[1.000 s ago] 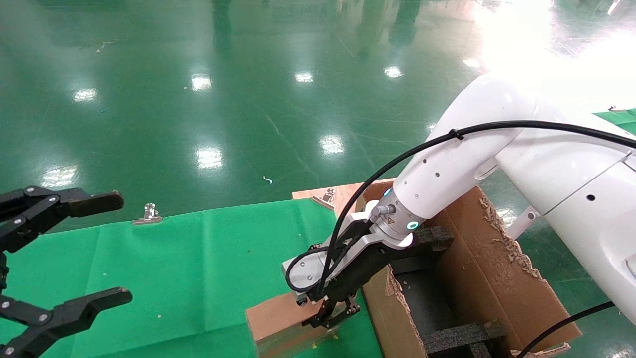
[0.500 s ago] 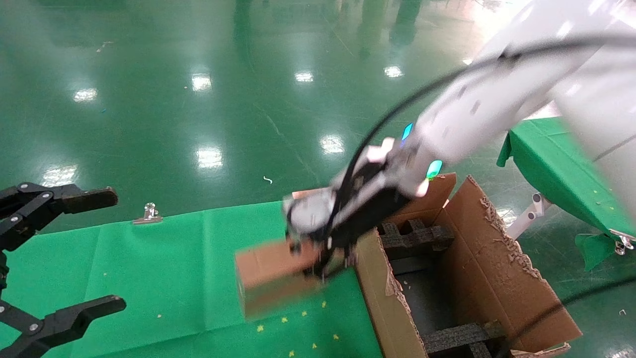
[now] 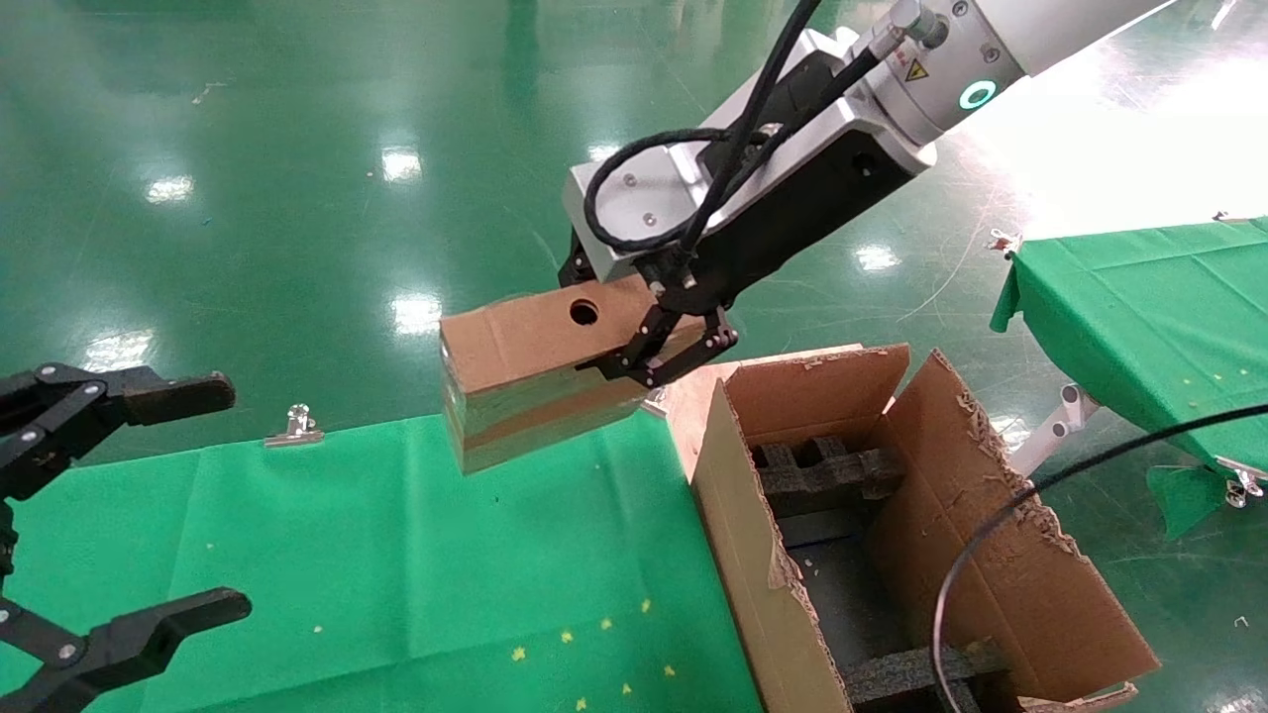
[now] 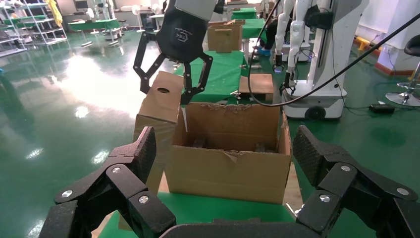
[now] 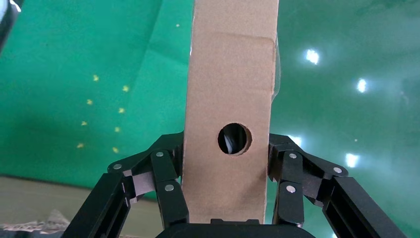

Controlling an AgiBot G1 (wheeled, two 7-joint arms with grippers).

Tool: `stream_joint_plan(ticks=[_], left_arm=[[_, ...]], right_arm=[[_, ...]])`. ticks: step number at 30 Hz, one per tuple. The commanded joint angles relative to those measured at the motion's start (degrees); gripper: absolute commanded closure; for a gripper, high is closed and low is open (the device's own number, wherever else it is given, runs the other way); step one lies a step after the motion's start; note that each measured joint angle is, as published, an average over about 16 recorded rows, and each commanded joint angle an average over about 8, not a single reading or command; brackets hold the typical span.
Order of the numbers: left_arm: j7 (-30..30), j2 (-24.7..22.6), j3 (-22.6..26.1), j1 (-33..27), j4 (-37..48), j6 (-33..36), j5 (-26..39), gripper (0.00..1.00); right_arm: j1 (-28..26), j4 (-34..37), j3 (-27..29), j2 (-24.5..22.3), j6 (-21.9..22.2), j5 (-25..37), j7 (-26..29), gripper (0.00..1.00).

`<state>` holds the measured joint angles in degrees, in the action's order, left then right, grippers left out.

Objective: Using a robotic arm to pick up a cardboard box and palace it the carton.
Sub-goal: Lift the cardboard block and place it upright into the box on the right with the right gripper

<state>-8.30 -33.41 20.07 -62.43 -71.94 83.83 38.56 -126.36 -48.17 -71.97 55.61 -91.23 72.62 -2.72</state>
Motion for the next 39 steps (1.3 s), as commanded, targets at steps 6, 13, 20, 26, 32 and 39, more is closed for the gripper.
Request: stream_joint_plan(ticks=[6, 13, 20, 26, 32, 39], left_arm=[[0.0, 0.0, 0.0, 0.0, 0.0, 0.0, 0.0, 0.0], [0.0, 0.0, 0.01, 0.0, 0.0, 0.0, 0.0, 0.0], [0.0, 0.0, 0.01, 0.0, 0.0, 0.0, -0.01, 0.0], [0.01, 0.0, 0.01, 0.0, 0.0, 0.0, -0.01, 0.0], [0.01, 0.01, 0.02, 0.0, 0.0, -0.01, -0.01, 0.0], [0.01, 0.01, 0.02, 0.0, 0.0, -0.01, -0.01, 0.0]], right_arm=[[-4.4, 0.35, -6.12, -4.04, -0.09, -1.56, 0.21, 1.0], [-10.71, -4.13, -14.33, -13.35, -0.16, -0.3, 3.89, 1.0], [-16.73, -9.06, -20.94, -22.55, 0.14, 1.0, 7.87, 1.0], [-19.65, -11.46, -24.55, -29.46, 1.07, 1.7, 12.46, 1.0], [-18.66, -13.92, -25.94, -37.74, 5.23, 1.04, 20.42, 1.0], [-17.44, -21.06, -26.99, -46.53, 10.97, 3.63, 31.58, 1.0]])
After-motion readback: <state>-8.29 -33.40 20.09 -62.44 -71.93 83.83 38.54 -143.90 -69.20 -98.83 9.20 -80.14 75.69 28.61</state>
